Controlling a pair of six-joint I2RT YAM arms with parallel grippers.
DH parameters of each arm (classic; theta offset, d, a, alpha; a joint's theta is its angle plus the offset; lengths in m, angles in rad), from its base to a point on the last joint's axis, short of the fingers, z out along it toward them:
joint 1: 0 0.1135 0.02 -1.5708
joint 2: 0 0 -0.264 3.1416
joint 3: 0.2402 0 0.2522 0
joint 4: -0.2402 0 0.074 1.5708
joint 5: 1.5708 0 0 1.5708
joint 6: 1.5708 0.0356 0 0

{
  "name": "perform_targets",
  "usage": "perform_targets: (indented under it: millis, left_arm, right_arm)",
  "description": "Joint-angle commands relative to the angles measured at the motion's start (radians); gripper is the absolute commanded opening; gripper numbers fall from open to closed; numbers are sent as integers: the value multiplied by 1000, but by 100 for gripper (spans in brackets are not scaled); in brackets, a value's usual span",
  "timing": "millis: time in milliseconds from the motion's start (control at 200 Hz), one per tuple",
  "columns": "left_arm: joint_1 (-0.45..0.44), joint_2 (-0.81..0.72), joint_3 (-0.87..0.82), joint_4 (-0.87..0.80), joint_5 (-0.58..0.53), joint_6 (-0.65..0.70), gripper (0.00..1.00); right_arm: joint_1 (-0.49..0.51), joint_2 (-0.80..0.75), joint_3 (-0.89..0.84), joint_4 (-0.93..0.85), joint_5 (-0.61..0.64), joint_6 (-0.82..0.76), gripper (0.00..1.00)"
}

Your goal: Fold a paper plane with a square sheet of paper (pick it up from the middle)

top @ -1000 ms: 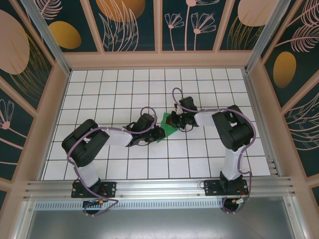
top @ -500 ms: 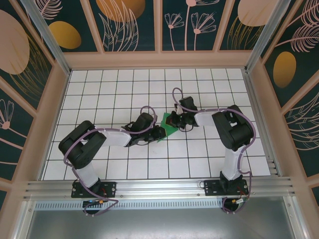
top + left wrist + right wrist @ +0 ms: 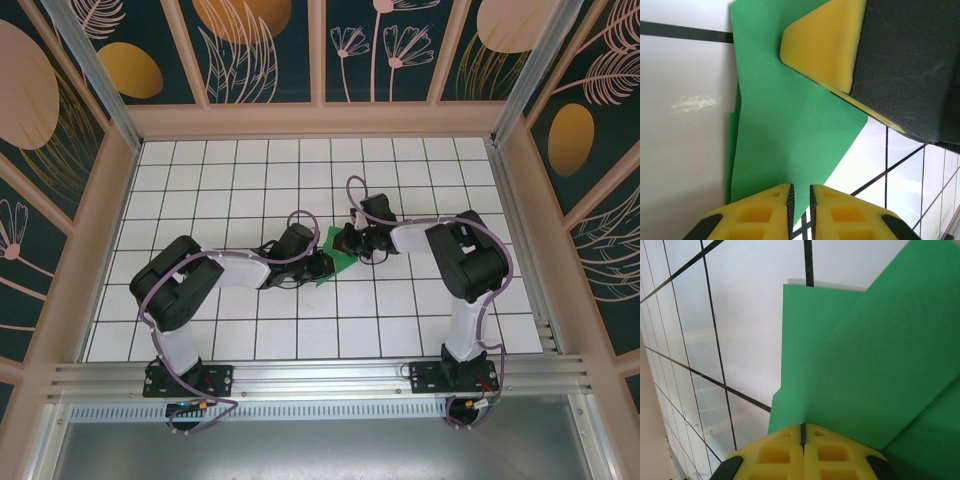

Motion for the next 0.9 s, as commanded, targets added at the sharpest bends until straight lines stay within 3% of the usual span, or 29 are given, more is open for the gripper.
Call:
perform_targets:
  millis: [0,405,896]
  left_arm:
    - [1,11,-3,-39,14,13,20]
    - [2,2,-43,-63,22,-6,19]
    - [-2,-53,-172,-123,54,23,8]
  right_arm:
    - [-8,82,-39,-93,121,-7,5]
    - [-7,93,-36,-106,125,-12,5]
    - [-11,96,-30,-124,136,-17,5]
